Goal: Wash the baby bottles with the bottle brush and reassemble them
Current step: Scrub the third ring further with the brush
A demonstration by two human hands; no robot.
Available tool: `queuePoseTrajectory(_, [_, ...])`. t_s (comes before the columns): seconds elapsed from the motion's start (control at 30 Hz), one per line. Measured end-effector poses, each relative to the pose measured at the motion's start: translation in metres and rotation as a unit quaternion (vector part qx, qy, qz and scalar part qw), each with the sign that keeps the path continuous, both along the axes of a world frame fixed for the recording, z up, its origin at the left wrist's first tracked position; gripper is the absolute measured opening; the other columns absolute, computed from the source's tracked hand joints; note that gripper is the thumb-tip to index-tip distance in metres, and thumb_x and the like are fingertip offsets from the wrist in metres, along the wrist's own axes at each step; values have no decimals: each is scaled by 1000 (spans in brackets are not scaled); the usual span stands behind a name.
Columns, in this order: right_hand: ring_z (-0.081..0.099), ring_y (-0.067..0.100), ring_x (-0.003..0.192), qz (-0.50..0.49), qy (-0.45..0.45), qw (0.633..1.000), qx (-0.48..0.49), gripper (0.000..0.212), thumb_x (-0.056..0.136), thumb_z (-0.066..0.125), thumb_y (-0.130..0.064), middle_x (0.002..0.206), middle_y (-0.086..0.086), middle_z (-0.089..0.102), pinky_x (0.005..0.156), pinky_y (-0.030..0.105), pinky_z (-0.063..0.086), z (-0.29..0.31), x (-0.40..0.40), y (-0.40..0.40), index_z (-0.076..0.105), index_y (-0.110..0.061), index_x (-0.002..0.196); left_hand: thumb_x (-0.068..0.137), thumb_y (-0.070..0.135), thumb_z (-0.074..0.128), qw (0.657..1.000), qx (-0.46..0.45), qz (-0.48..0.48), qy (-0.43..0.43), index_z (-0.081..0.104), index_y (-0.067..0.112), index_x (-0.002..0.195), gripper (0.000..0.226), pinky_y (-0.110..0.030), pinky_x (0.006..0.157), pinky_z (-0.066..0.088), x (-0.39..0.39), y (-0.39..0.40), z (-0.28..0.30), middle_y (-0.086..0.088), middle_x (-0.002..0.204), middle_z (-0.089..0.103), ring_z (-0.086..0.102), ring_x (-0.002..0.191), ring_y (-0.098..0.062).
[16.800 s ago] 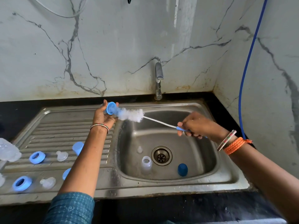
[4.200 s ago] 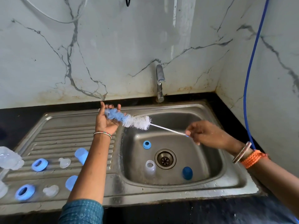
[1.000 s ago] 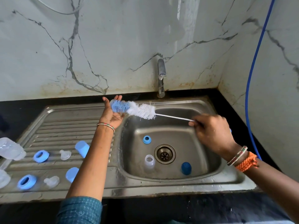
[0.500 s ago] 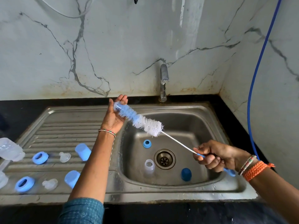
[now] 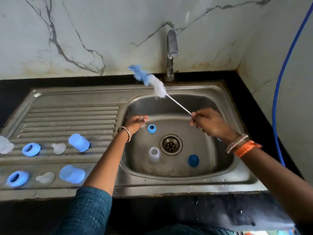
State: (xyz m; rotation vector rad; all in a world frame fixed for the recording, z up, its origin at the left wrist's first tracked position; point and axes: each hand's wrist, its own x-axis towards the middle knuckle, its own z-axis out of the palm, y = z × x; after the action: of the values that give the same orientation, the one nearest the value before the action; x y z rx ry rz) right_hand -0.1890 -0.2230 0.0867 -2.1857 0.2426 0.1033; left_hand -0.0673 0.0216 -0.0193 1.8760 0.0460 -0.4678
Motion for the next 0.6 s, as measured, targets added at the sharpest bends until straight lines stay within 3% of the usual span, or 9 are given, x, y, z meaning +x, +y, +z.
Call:
queuePoseTrajectory(0.07, [47, 4, 44, 12, -26, 998, -47, 36, 98, 48, -26, 51, -7, 51, 50, 23, 40, -12, 20, 5, 66, -16, 68, 87, -5, 60, 1000, 25, -14, -6, 62, -8, 113, 26, -6, 67, 44, -1, -3, -27, -1, 95, 62, 56, 62, 15])
queuePoseTrajectory(0.13, [55, 13, 52, 17, -45, 996, -81, 34, 95, 51, -29, 54, -6, 56, 58, 32, 48, -22, 35, 9, 67, -15, 69, 82, -13, 62, 998, 51, -23, 1, 66, -4, 93, 15, -7, 66, 44, 0, -4, -48, 2, 77, 60, 53, 53, 16])
queuePoseTrajectory(0.2, [59, 20, 58, 24, -52, 993, -101, 32, 92, 53, -32, 59, 0, 62, 61, 41, 53, -32, 47, 11, 67, -13, 70, 78, -17, 61, 994, 104, -23, 2, 58, 10, 68, 29, -6, 58, 41, 4, -2, -63, 4, 68, 56, 52, 50, 11])
queuePoseTrajectory(0.27, [60, 22, 60, 28, -54, 992, -112, 29, 91, 56, -30, 63, 4, 64, 62, 43, 53, -40, 53, 12, 69, -12, 72, 75, -19, 57, 988, 156, -24, -3, 48, 15, 58, 39, -12, 56, 41, 5, 1, -77, 5, 63, 53, 48, 54, 3])
queuePoseTrajectory(0.37, [61, 20, 60, 40, -46, 992, -114, 26, 91, 60, -28, 66, 4, 67, 62, 41, 53, -46, 57, 12, 71, -10, 76, 77, -12, 52, 963, 261, -68, -18, 54, 13, 62, 29, -10, 53, 39, 11, 5, -89, -1, 69, 57, 49, 61, -6])
queuePoseTrajectory(0.5, [56, 11, 57, 62, -40, 991, -110, 24, 92, 61, -24, 67, 2, 67, 62, 34, 49, -56, 53, 10, 73, -9, 78, 77, -7, 56, 908, 364, -206, -19, 56, 15, 64, 26, -20, 70, 42, 16, 5, -100, -6, 76, 57, 51, 84, -8])
queuePoseTrajectory(0.53, [54, 7, 55, 61, -42, 991, -108, 24, 92, 61, -24, 64, -2, 64, 61, 30, 47, -57, 52, 9, 73, -9, 77, 79, -3, 58, 893, 388, -229, -17, 63, 16, 70, 21, -21, 75, 44, 16, 2, -97, -9, 79, 61, 50, 73, -27])
queuePoseTrajectory(0.57, [52, 5, 54, 57, -44, 992, -105, 24, 92, 61, -24, 61, -6, 61, 60, 27, 44, -57, 51, 8, 73, -9, 77, 83, 6, 61, 872, 415, -259, -17, 69, 15, 81, 12, -24, 81, 46, 17, -1, -92, -11, 88, 65, 63, 90, -29])
queuePoseTrajectory(0.6, [51, 4, 53, 53, -44, 993, -100, 24, 92, 61, -23, 60, -7, 60, 59, 25, 43, -57, 50, 6, 73, -8, 77, 86, 16, 61, 850, 441, -286, -31, 70, 13, 92, 11, -27, 87, 47, 17, -6, -86, -11, 99, 67, 61, 97, -30])
